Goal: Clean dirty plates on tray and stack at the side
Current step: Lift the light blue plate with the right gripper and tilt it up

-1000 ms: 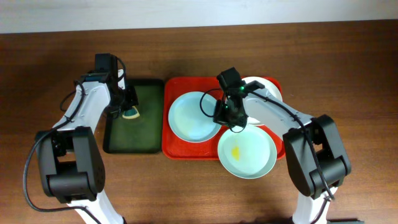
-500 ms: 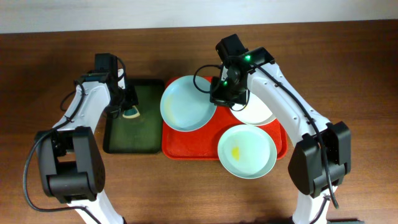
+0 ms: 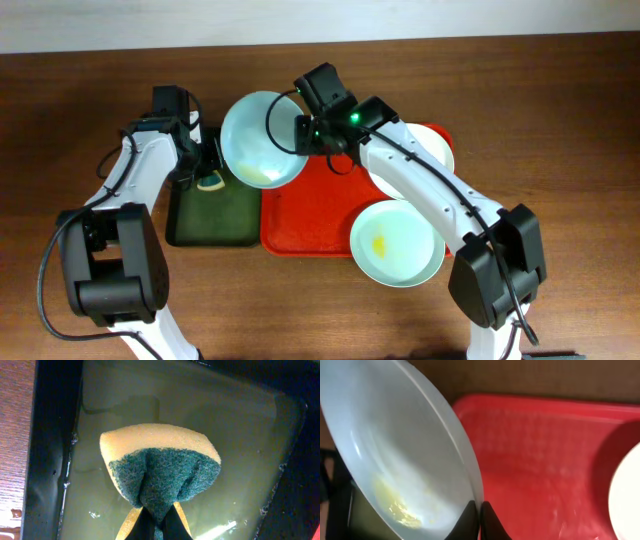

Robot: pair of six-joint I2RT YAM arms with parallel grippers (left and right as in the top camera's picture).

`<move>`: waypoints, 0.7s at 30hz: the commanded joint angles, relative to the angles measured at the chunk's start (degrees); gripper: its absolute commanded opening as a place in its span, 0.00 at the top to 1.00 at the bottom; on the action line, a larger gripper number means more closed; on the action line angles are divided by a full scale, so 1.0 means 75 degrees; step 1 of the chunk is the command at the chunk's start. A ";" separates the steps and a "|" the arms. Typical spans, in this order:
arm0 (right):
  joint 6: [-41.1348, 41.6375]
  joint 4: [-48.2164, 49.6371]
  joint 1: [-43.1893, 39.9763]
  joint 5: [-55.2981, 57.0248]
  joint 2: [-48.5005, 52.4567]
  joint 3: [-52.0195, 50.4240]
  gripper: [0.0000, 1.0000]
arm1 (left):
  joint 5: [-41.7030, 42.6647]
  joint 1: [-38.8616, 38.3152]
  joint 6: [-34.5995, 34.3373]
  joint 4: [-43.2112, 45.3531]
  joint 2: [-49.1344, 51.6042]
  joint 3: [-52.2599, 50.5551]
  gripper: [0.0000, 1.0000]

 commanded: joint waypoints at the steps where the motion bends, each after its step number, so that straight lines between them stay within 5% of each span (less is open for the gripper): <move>1: 0.0006 0.0411 0.0064 0.0420 0.0079 0.0157 0.96 | 0.0052 0.0020 0.0125 -0.0009 0.0050 -0.0064 1.00; 10: -0.0289 0.1591 0.0612 0.2393 0.0504 0.0157 0.96 | 0.0055 0.0017 0.0125 -0.0006 0.0050 -0.0064 1.00; 21: -0.3512 0.2920 0.2192 0.6484 0.0495 0.0318 0.96 | 0.0055 0.0017 0.0125 0.0000 0.0050 -0.0064 1.00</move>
